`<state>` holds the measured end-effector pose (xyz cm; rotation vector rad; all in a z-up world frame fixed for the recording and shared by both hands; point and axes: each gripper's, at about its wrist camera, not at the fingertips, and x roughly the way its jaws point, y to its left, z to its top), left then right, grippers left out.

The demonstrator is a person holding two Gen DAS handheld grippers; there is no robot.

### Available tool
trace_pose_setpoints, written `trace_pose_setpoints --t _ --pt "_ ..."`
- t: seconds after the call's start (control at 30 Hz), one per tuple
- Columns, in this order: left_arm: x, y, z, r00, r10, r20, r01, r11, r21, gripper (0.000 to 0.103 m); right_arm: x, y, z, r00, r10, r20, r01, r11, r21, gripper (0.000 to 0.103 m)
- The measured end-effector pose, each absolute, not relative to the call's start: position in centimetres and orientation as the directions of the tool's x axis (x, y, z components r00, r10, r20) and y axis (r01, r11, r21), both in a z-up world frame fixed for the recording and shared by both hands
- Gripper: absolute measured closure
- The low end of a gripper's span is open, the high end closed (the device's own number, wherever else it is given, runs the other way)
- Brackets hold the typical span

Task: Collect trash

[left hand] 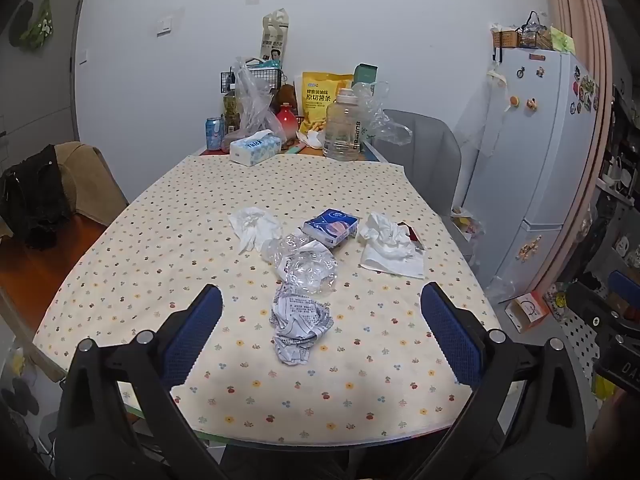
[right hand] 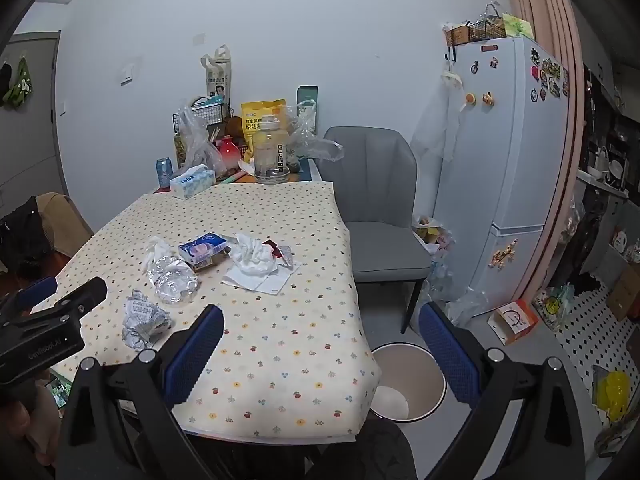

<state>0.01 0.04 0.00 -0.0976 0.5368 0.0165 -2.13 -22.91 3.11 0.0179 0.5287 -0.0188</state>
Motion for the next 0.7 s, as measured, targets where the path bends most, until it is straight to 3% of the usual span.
trace_pose_setpoints --t 0.7 --pt "0.0 -1.0 -0.4 0.859 -0.009 -0.513 -0.030 0.997 -0.069 0.004 -2.1 -23.2 2.8 0.859 -0.007 -0.512 0.026 0.999 0.029 0.007"
